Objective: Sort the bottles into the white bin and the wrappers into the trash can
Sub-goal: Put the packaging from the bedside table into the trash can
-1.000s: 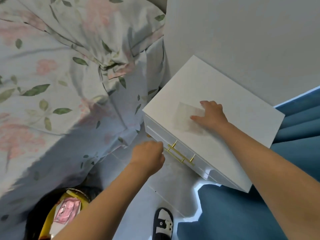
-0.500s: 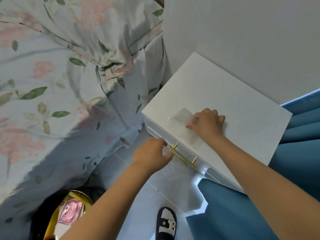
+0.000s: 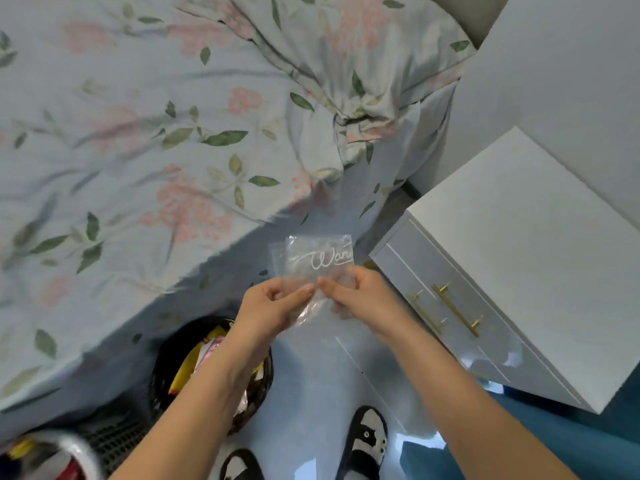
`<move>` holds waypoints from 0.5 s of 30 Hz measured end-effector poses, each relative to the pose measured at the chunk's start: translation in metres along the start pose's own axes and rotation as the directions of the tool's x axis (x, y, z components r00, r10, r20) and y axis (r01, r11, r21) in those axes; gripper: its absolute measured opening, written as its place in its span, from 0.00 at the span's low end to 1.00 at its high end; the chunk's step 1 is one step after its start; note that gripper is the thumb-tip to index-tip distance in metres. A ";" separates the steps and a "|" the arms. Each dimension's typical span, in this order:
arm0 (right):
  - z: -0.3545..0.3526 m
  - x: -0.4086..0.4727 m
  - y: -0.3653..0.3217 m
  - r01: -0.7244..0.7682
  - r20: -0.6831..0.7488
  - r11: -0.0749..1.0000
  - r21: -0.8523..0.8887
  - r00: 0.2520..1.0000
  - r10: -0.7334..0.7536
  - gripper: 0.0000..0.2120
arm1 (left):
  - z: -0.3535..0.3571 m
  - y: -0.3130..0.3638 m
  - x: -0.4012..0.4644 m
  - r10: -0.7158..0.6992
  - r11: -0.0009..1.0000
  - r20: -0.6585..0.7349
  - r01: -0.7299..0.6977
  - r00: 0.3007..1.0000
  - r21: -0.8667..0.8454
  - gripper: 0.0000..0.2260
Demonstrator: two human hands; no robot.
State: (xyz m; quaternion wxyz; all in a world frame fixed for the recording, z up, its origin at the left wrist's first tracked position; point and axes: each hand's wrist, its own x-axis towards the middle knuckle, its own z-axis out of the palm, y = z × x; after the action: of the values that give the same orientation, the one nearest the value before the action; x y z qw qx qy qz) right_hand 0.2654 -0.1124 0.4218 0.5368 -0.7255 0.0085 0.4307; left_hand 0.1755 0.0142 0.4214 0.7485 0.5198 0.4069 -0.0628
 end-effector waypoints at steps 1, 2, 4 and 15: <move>0.020 -0.003 0.000 -0.003 0.029 1.000 0.012 1.000 0.002 0.08 | -0.021 -0.005 -0.005 0.002 1.000 -0.027 -0.002 1.000 -0.002 0.07; 0.040 -0.007 0.001 -0.002 0.057 1.000 0.013 0.998 0.002 0.08 | -0.043 -0.010 -0.010 0.004 1.000 -0.052 -0.004 0.999 -0.012 0.08; 0.077 -0.015 0.005 -0.006 0.112 1.000 0.011 0.994 0.005 0.06 | -0.089 -0.024 -0.021 -0.002 0.999 -0.078 -0.001 0.997 -0.038 0.13; 0.163 -0.018 0.126 -0.102 0.123 0.789 -0.606 0.968 0.219 0.06 | -0.264 -0.170 -0.052 -0.194 0.974 -0.482 0.228 0.854 0.012 0.09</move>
State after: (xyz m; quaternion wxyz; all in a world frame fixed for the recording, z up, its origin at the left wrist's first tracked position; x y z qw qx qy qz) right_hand 0.0940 -0.0454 0.3270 0.2420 -0.8100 -0.1151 0.5217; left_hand -0.0901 0.1388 0.2986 0.5952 0.4968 0.6310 -0.0283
